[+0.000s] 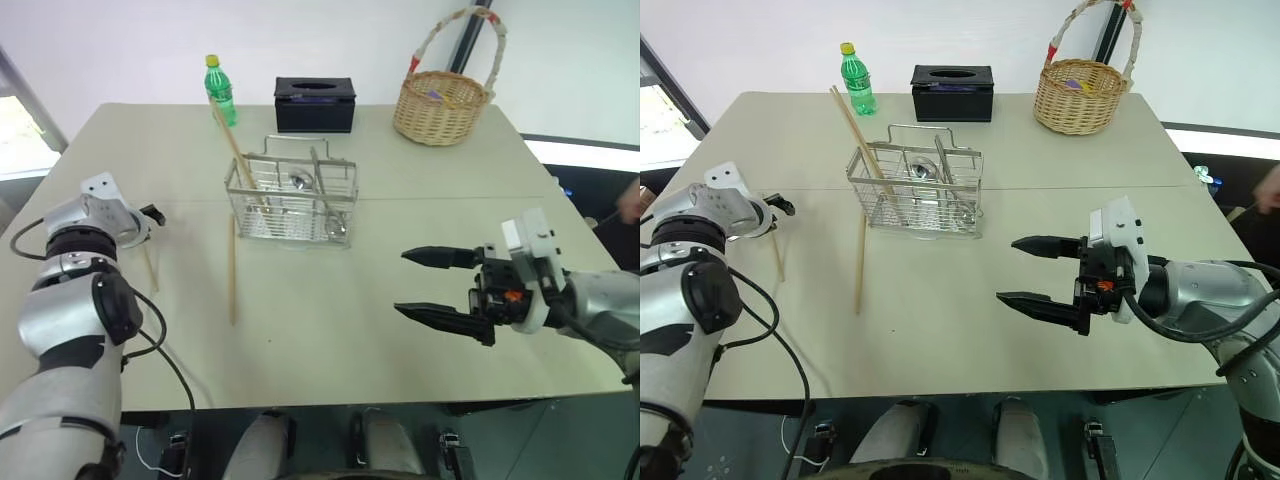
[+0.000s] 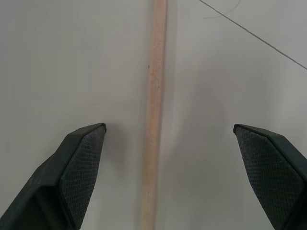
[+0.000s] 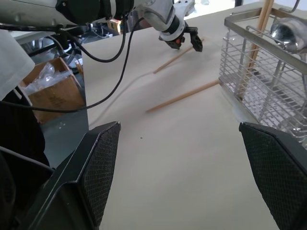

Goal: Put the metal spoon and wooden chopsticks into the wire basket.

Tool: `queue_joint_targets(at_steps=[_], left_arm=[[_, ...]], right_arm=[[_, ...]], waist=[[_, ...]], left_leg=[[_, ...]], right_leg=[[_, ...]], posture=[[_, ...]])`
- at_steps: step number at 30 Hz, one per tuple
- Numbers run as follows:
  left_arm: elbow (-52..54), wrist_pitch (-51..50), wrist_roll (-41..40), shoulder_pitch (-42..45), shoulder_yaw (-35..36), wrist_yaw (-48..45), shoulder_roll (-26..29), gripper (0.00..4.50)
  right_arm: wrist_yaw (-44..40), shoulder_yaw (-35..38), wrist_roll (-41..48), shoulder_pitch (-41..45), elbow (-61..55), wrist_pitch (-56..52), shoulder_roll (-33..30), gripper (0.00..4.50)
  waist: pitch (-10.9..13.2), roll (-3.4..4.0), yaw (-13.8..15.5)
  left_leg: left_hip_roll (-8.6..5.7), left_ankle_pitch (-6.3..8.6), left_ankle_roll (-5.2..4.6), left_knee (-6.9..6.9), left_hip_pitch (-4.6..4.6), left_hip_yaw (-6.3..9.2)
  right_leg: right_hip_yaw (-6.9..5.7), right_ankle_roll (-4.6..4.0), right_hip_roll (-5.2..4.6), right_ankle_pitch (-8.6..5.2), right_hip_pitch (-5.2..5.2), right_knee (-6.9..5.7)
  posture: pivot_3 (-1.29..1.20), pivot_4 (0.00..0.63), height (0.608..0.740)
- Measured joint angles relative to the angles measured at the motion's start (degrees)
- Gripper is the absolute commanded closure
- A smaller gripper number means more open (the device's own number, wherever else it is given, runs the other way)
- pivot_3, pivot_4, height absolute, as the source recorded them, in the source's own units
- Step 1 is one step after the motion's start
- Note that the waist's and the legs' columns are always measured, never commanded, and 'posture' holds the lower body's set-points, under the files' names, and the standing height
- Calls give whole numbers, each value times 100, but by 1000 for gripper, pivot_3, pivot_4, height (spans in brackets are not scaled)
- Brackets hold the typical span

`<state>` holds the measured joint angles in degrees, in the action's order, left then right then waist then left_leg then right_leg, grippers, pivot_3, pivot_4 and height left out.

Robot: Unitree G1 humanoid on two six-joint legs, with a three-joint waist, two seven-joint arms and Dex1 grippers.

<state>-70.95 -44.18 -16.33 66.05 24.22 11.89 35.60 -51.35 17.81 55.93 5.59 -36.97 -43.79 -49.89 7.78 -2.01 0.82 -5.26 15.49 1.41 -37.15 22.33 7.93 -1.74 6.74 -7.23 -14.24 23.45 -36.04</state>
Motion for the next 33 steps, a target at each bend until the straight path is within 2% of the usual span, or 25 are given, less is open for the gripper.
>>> queue_joint_targets(at_steps=[2, 6, 7, 16, 22, 24, 26, 28, 30, 33], left_arm=[[-73, 66, 0, 2, 34, 68, 30, 1872], [-140, 98, 0, 3, 139, 118, 51, 4115], [-145, 106, 0, 3, 151, 127, 51, 4463], [-201, 149, -7, 55, 239, 127, 52, 4463], [164, 1167, 67, 225, 80, -737, 28, 4463], [967, 1959, -243, 261, 244, -1408, -141, 4463], [2352, 2363, -757, 263, 356, -2165, -379, 4463], [3563, 2279, -1248, 377, 373, -2602, -475, 4463], [4230, 1993, -1577, 389, 370, -2740, -560, 4463], [5026, 1489, -1935, 126, 170, -3000, -738, 4463]], right_arm=[[41, 16, 8, -80, 0, 49, 32, 356], [75, 22, 6, -173, 0, 108, 39, 356], [84, 22, 6, -186, 0, 119, 39, 356], [112, 21, 5, -195, 19, 219, 42, 356], [199, 21, 41, -183, 21, 207, 50, 356], [289, 24, 144, -152, 18, 149, 49, 356], [428, 30, 262, -88, 6, 74, 47, 356], [548, 33, 368, -95, -17, 39, 46, 356], [636, 42, 392, -157, -46, 35, 49, 356], [759, 43, 393, -302, -130, 38, 82, 356]], waist=[[0, 0, 1], [-2, -3, 19], [-2, -4, 22], [-3, -5, 7], [2, -16, 8], [9, -27, 15], [16, -37, 7], [3, -16, -10], [-20, 25, -22], [-20, 26, -9]], left_leg=[[0, 0, 0, 0, 0, 0], [-1, 0, 0, -2, 0, 0], [-2, 0, 0, -3, 0, 0], [-2, 0, 0, -2, 0, 0], [-1, 0, 1, -2, 2, 1], [0, -3, 7, -6, 14, 9], [-1, -5, 10, -9, 22, 8], [-11, -5, 11, -8, 10, -4], [-16, 10, -19, -8, -2, -23], [-13, 9, -19, -10, -5, -18]], right_leg=[[0, 0, 0, 0, 0, 0], [0, 2, 0, 1, -2, -2], [0, 2, 0, 1, -2, -1], [0, 2, 0, 1, -1, -2], [0, 2, -2, 2, -1, 0], [-6, 0, -7, 2, 3, 2], [-7, -1, -12, 3, 4, 6], [-7, 0, -26, 3, -5, 9], [-7, 5, -38, 0, -9, 8], [-10, 8, -32, -2, -9, 0]], posture=[[0, 150, 661], [0, 150, 661], [0, 150, 661], [0, 150, 661], [0, 150, 661], [0, 150, 661], [0, 150, 661], [0, 150, 661], [0, 150, 661], [0, 150, 661]])
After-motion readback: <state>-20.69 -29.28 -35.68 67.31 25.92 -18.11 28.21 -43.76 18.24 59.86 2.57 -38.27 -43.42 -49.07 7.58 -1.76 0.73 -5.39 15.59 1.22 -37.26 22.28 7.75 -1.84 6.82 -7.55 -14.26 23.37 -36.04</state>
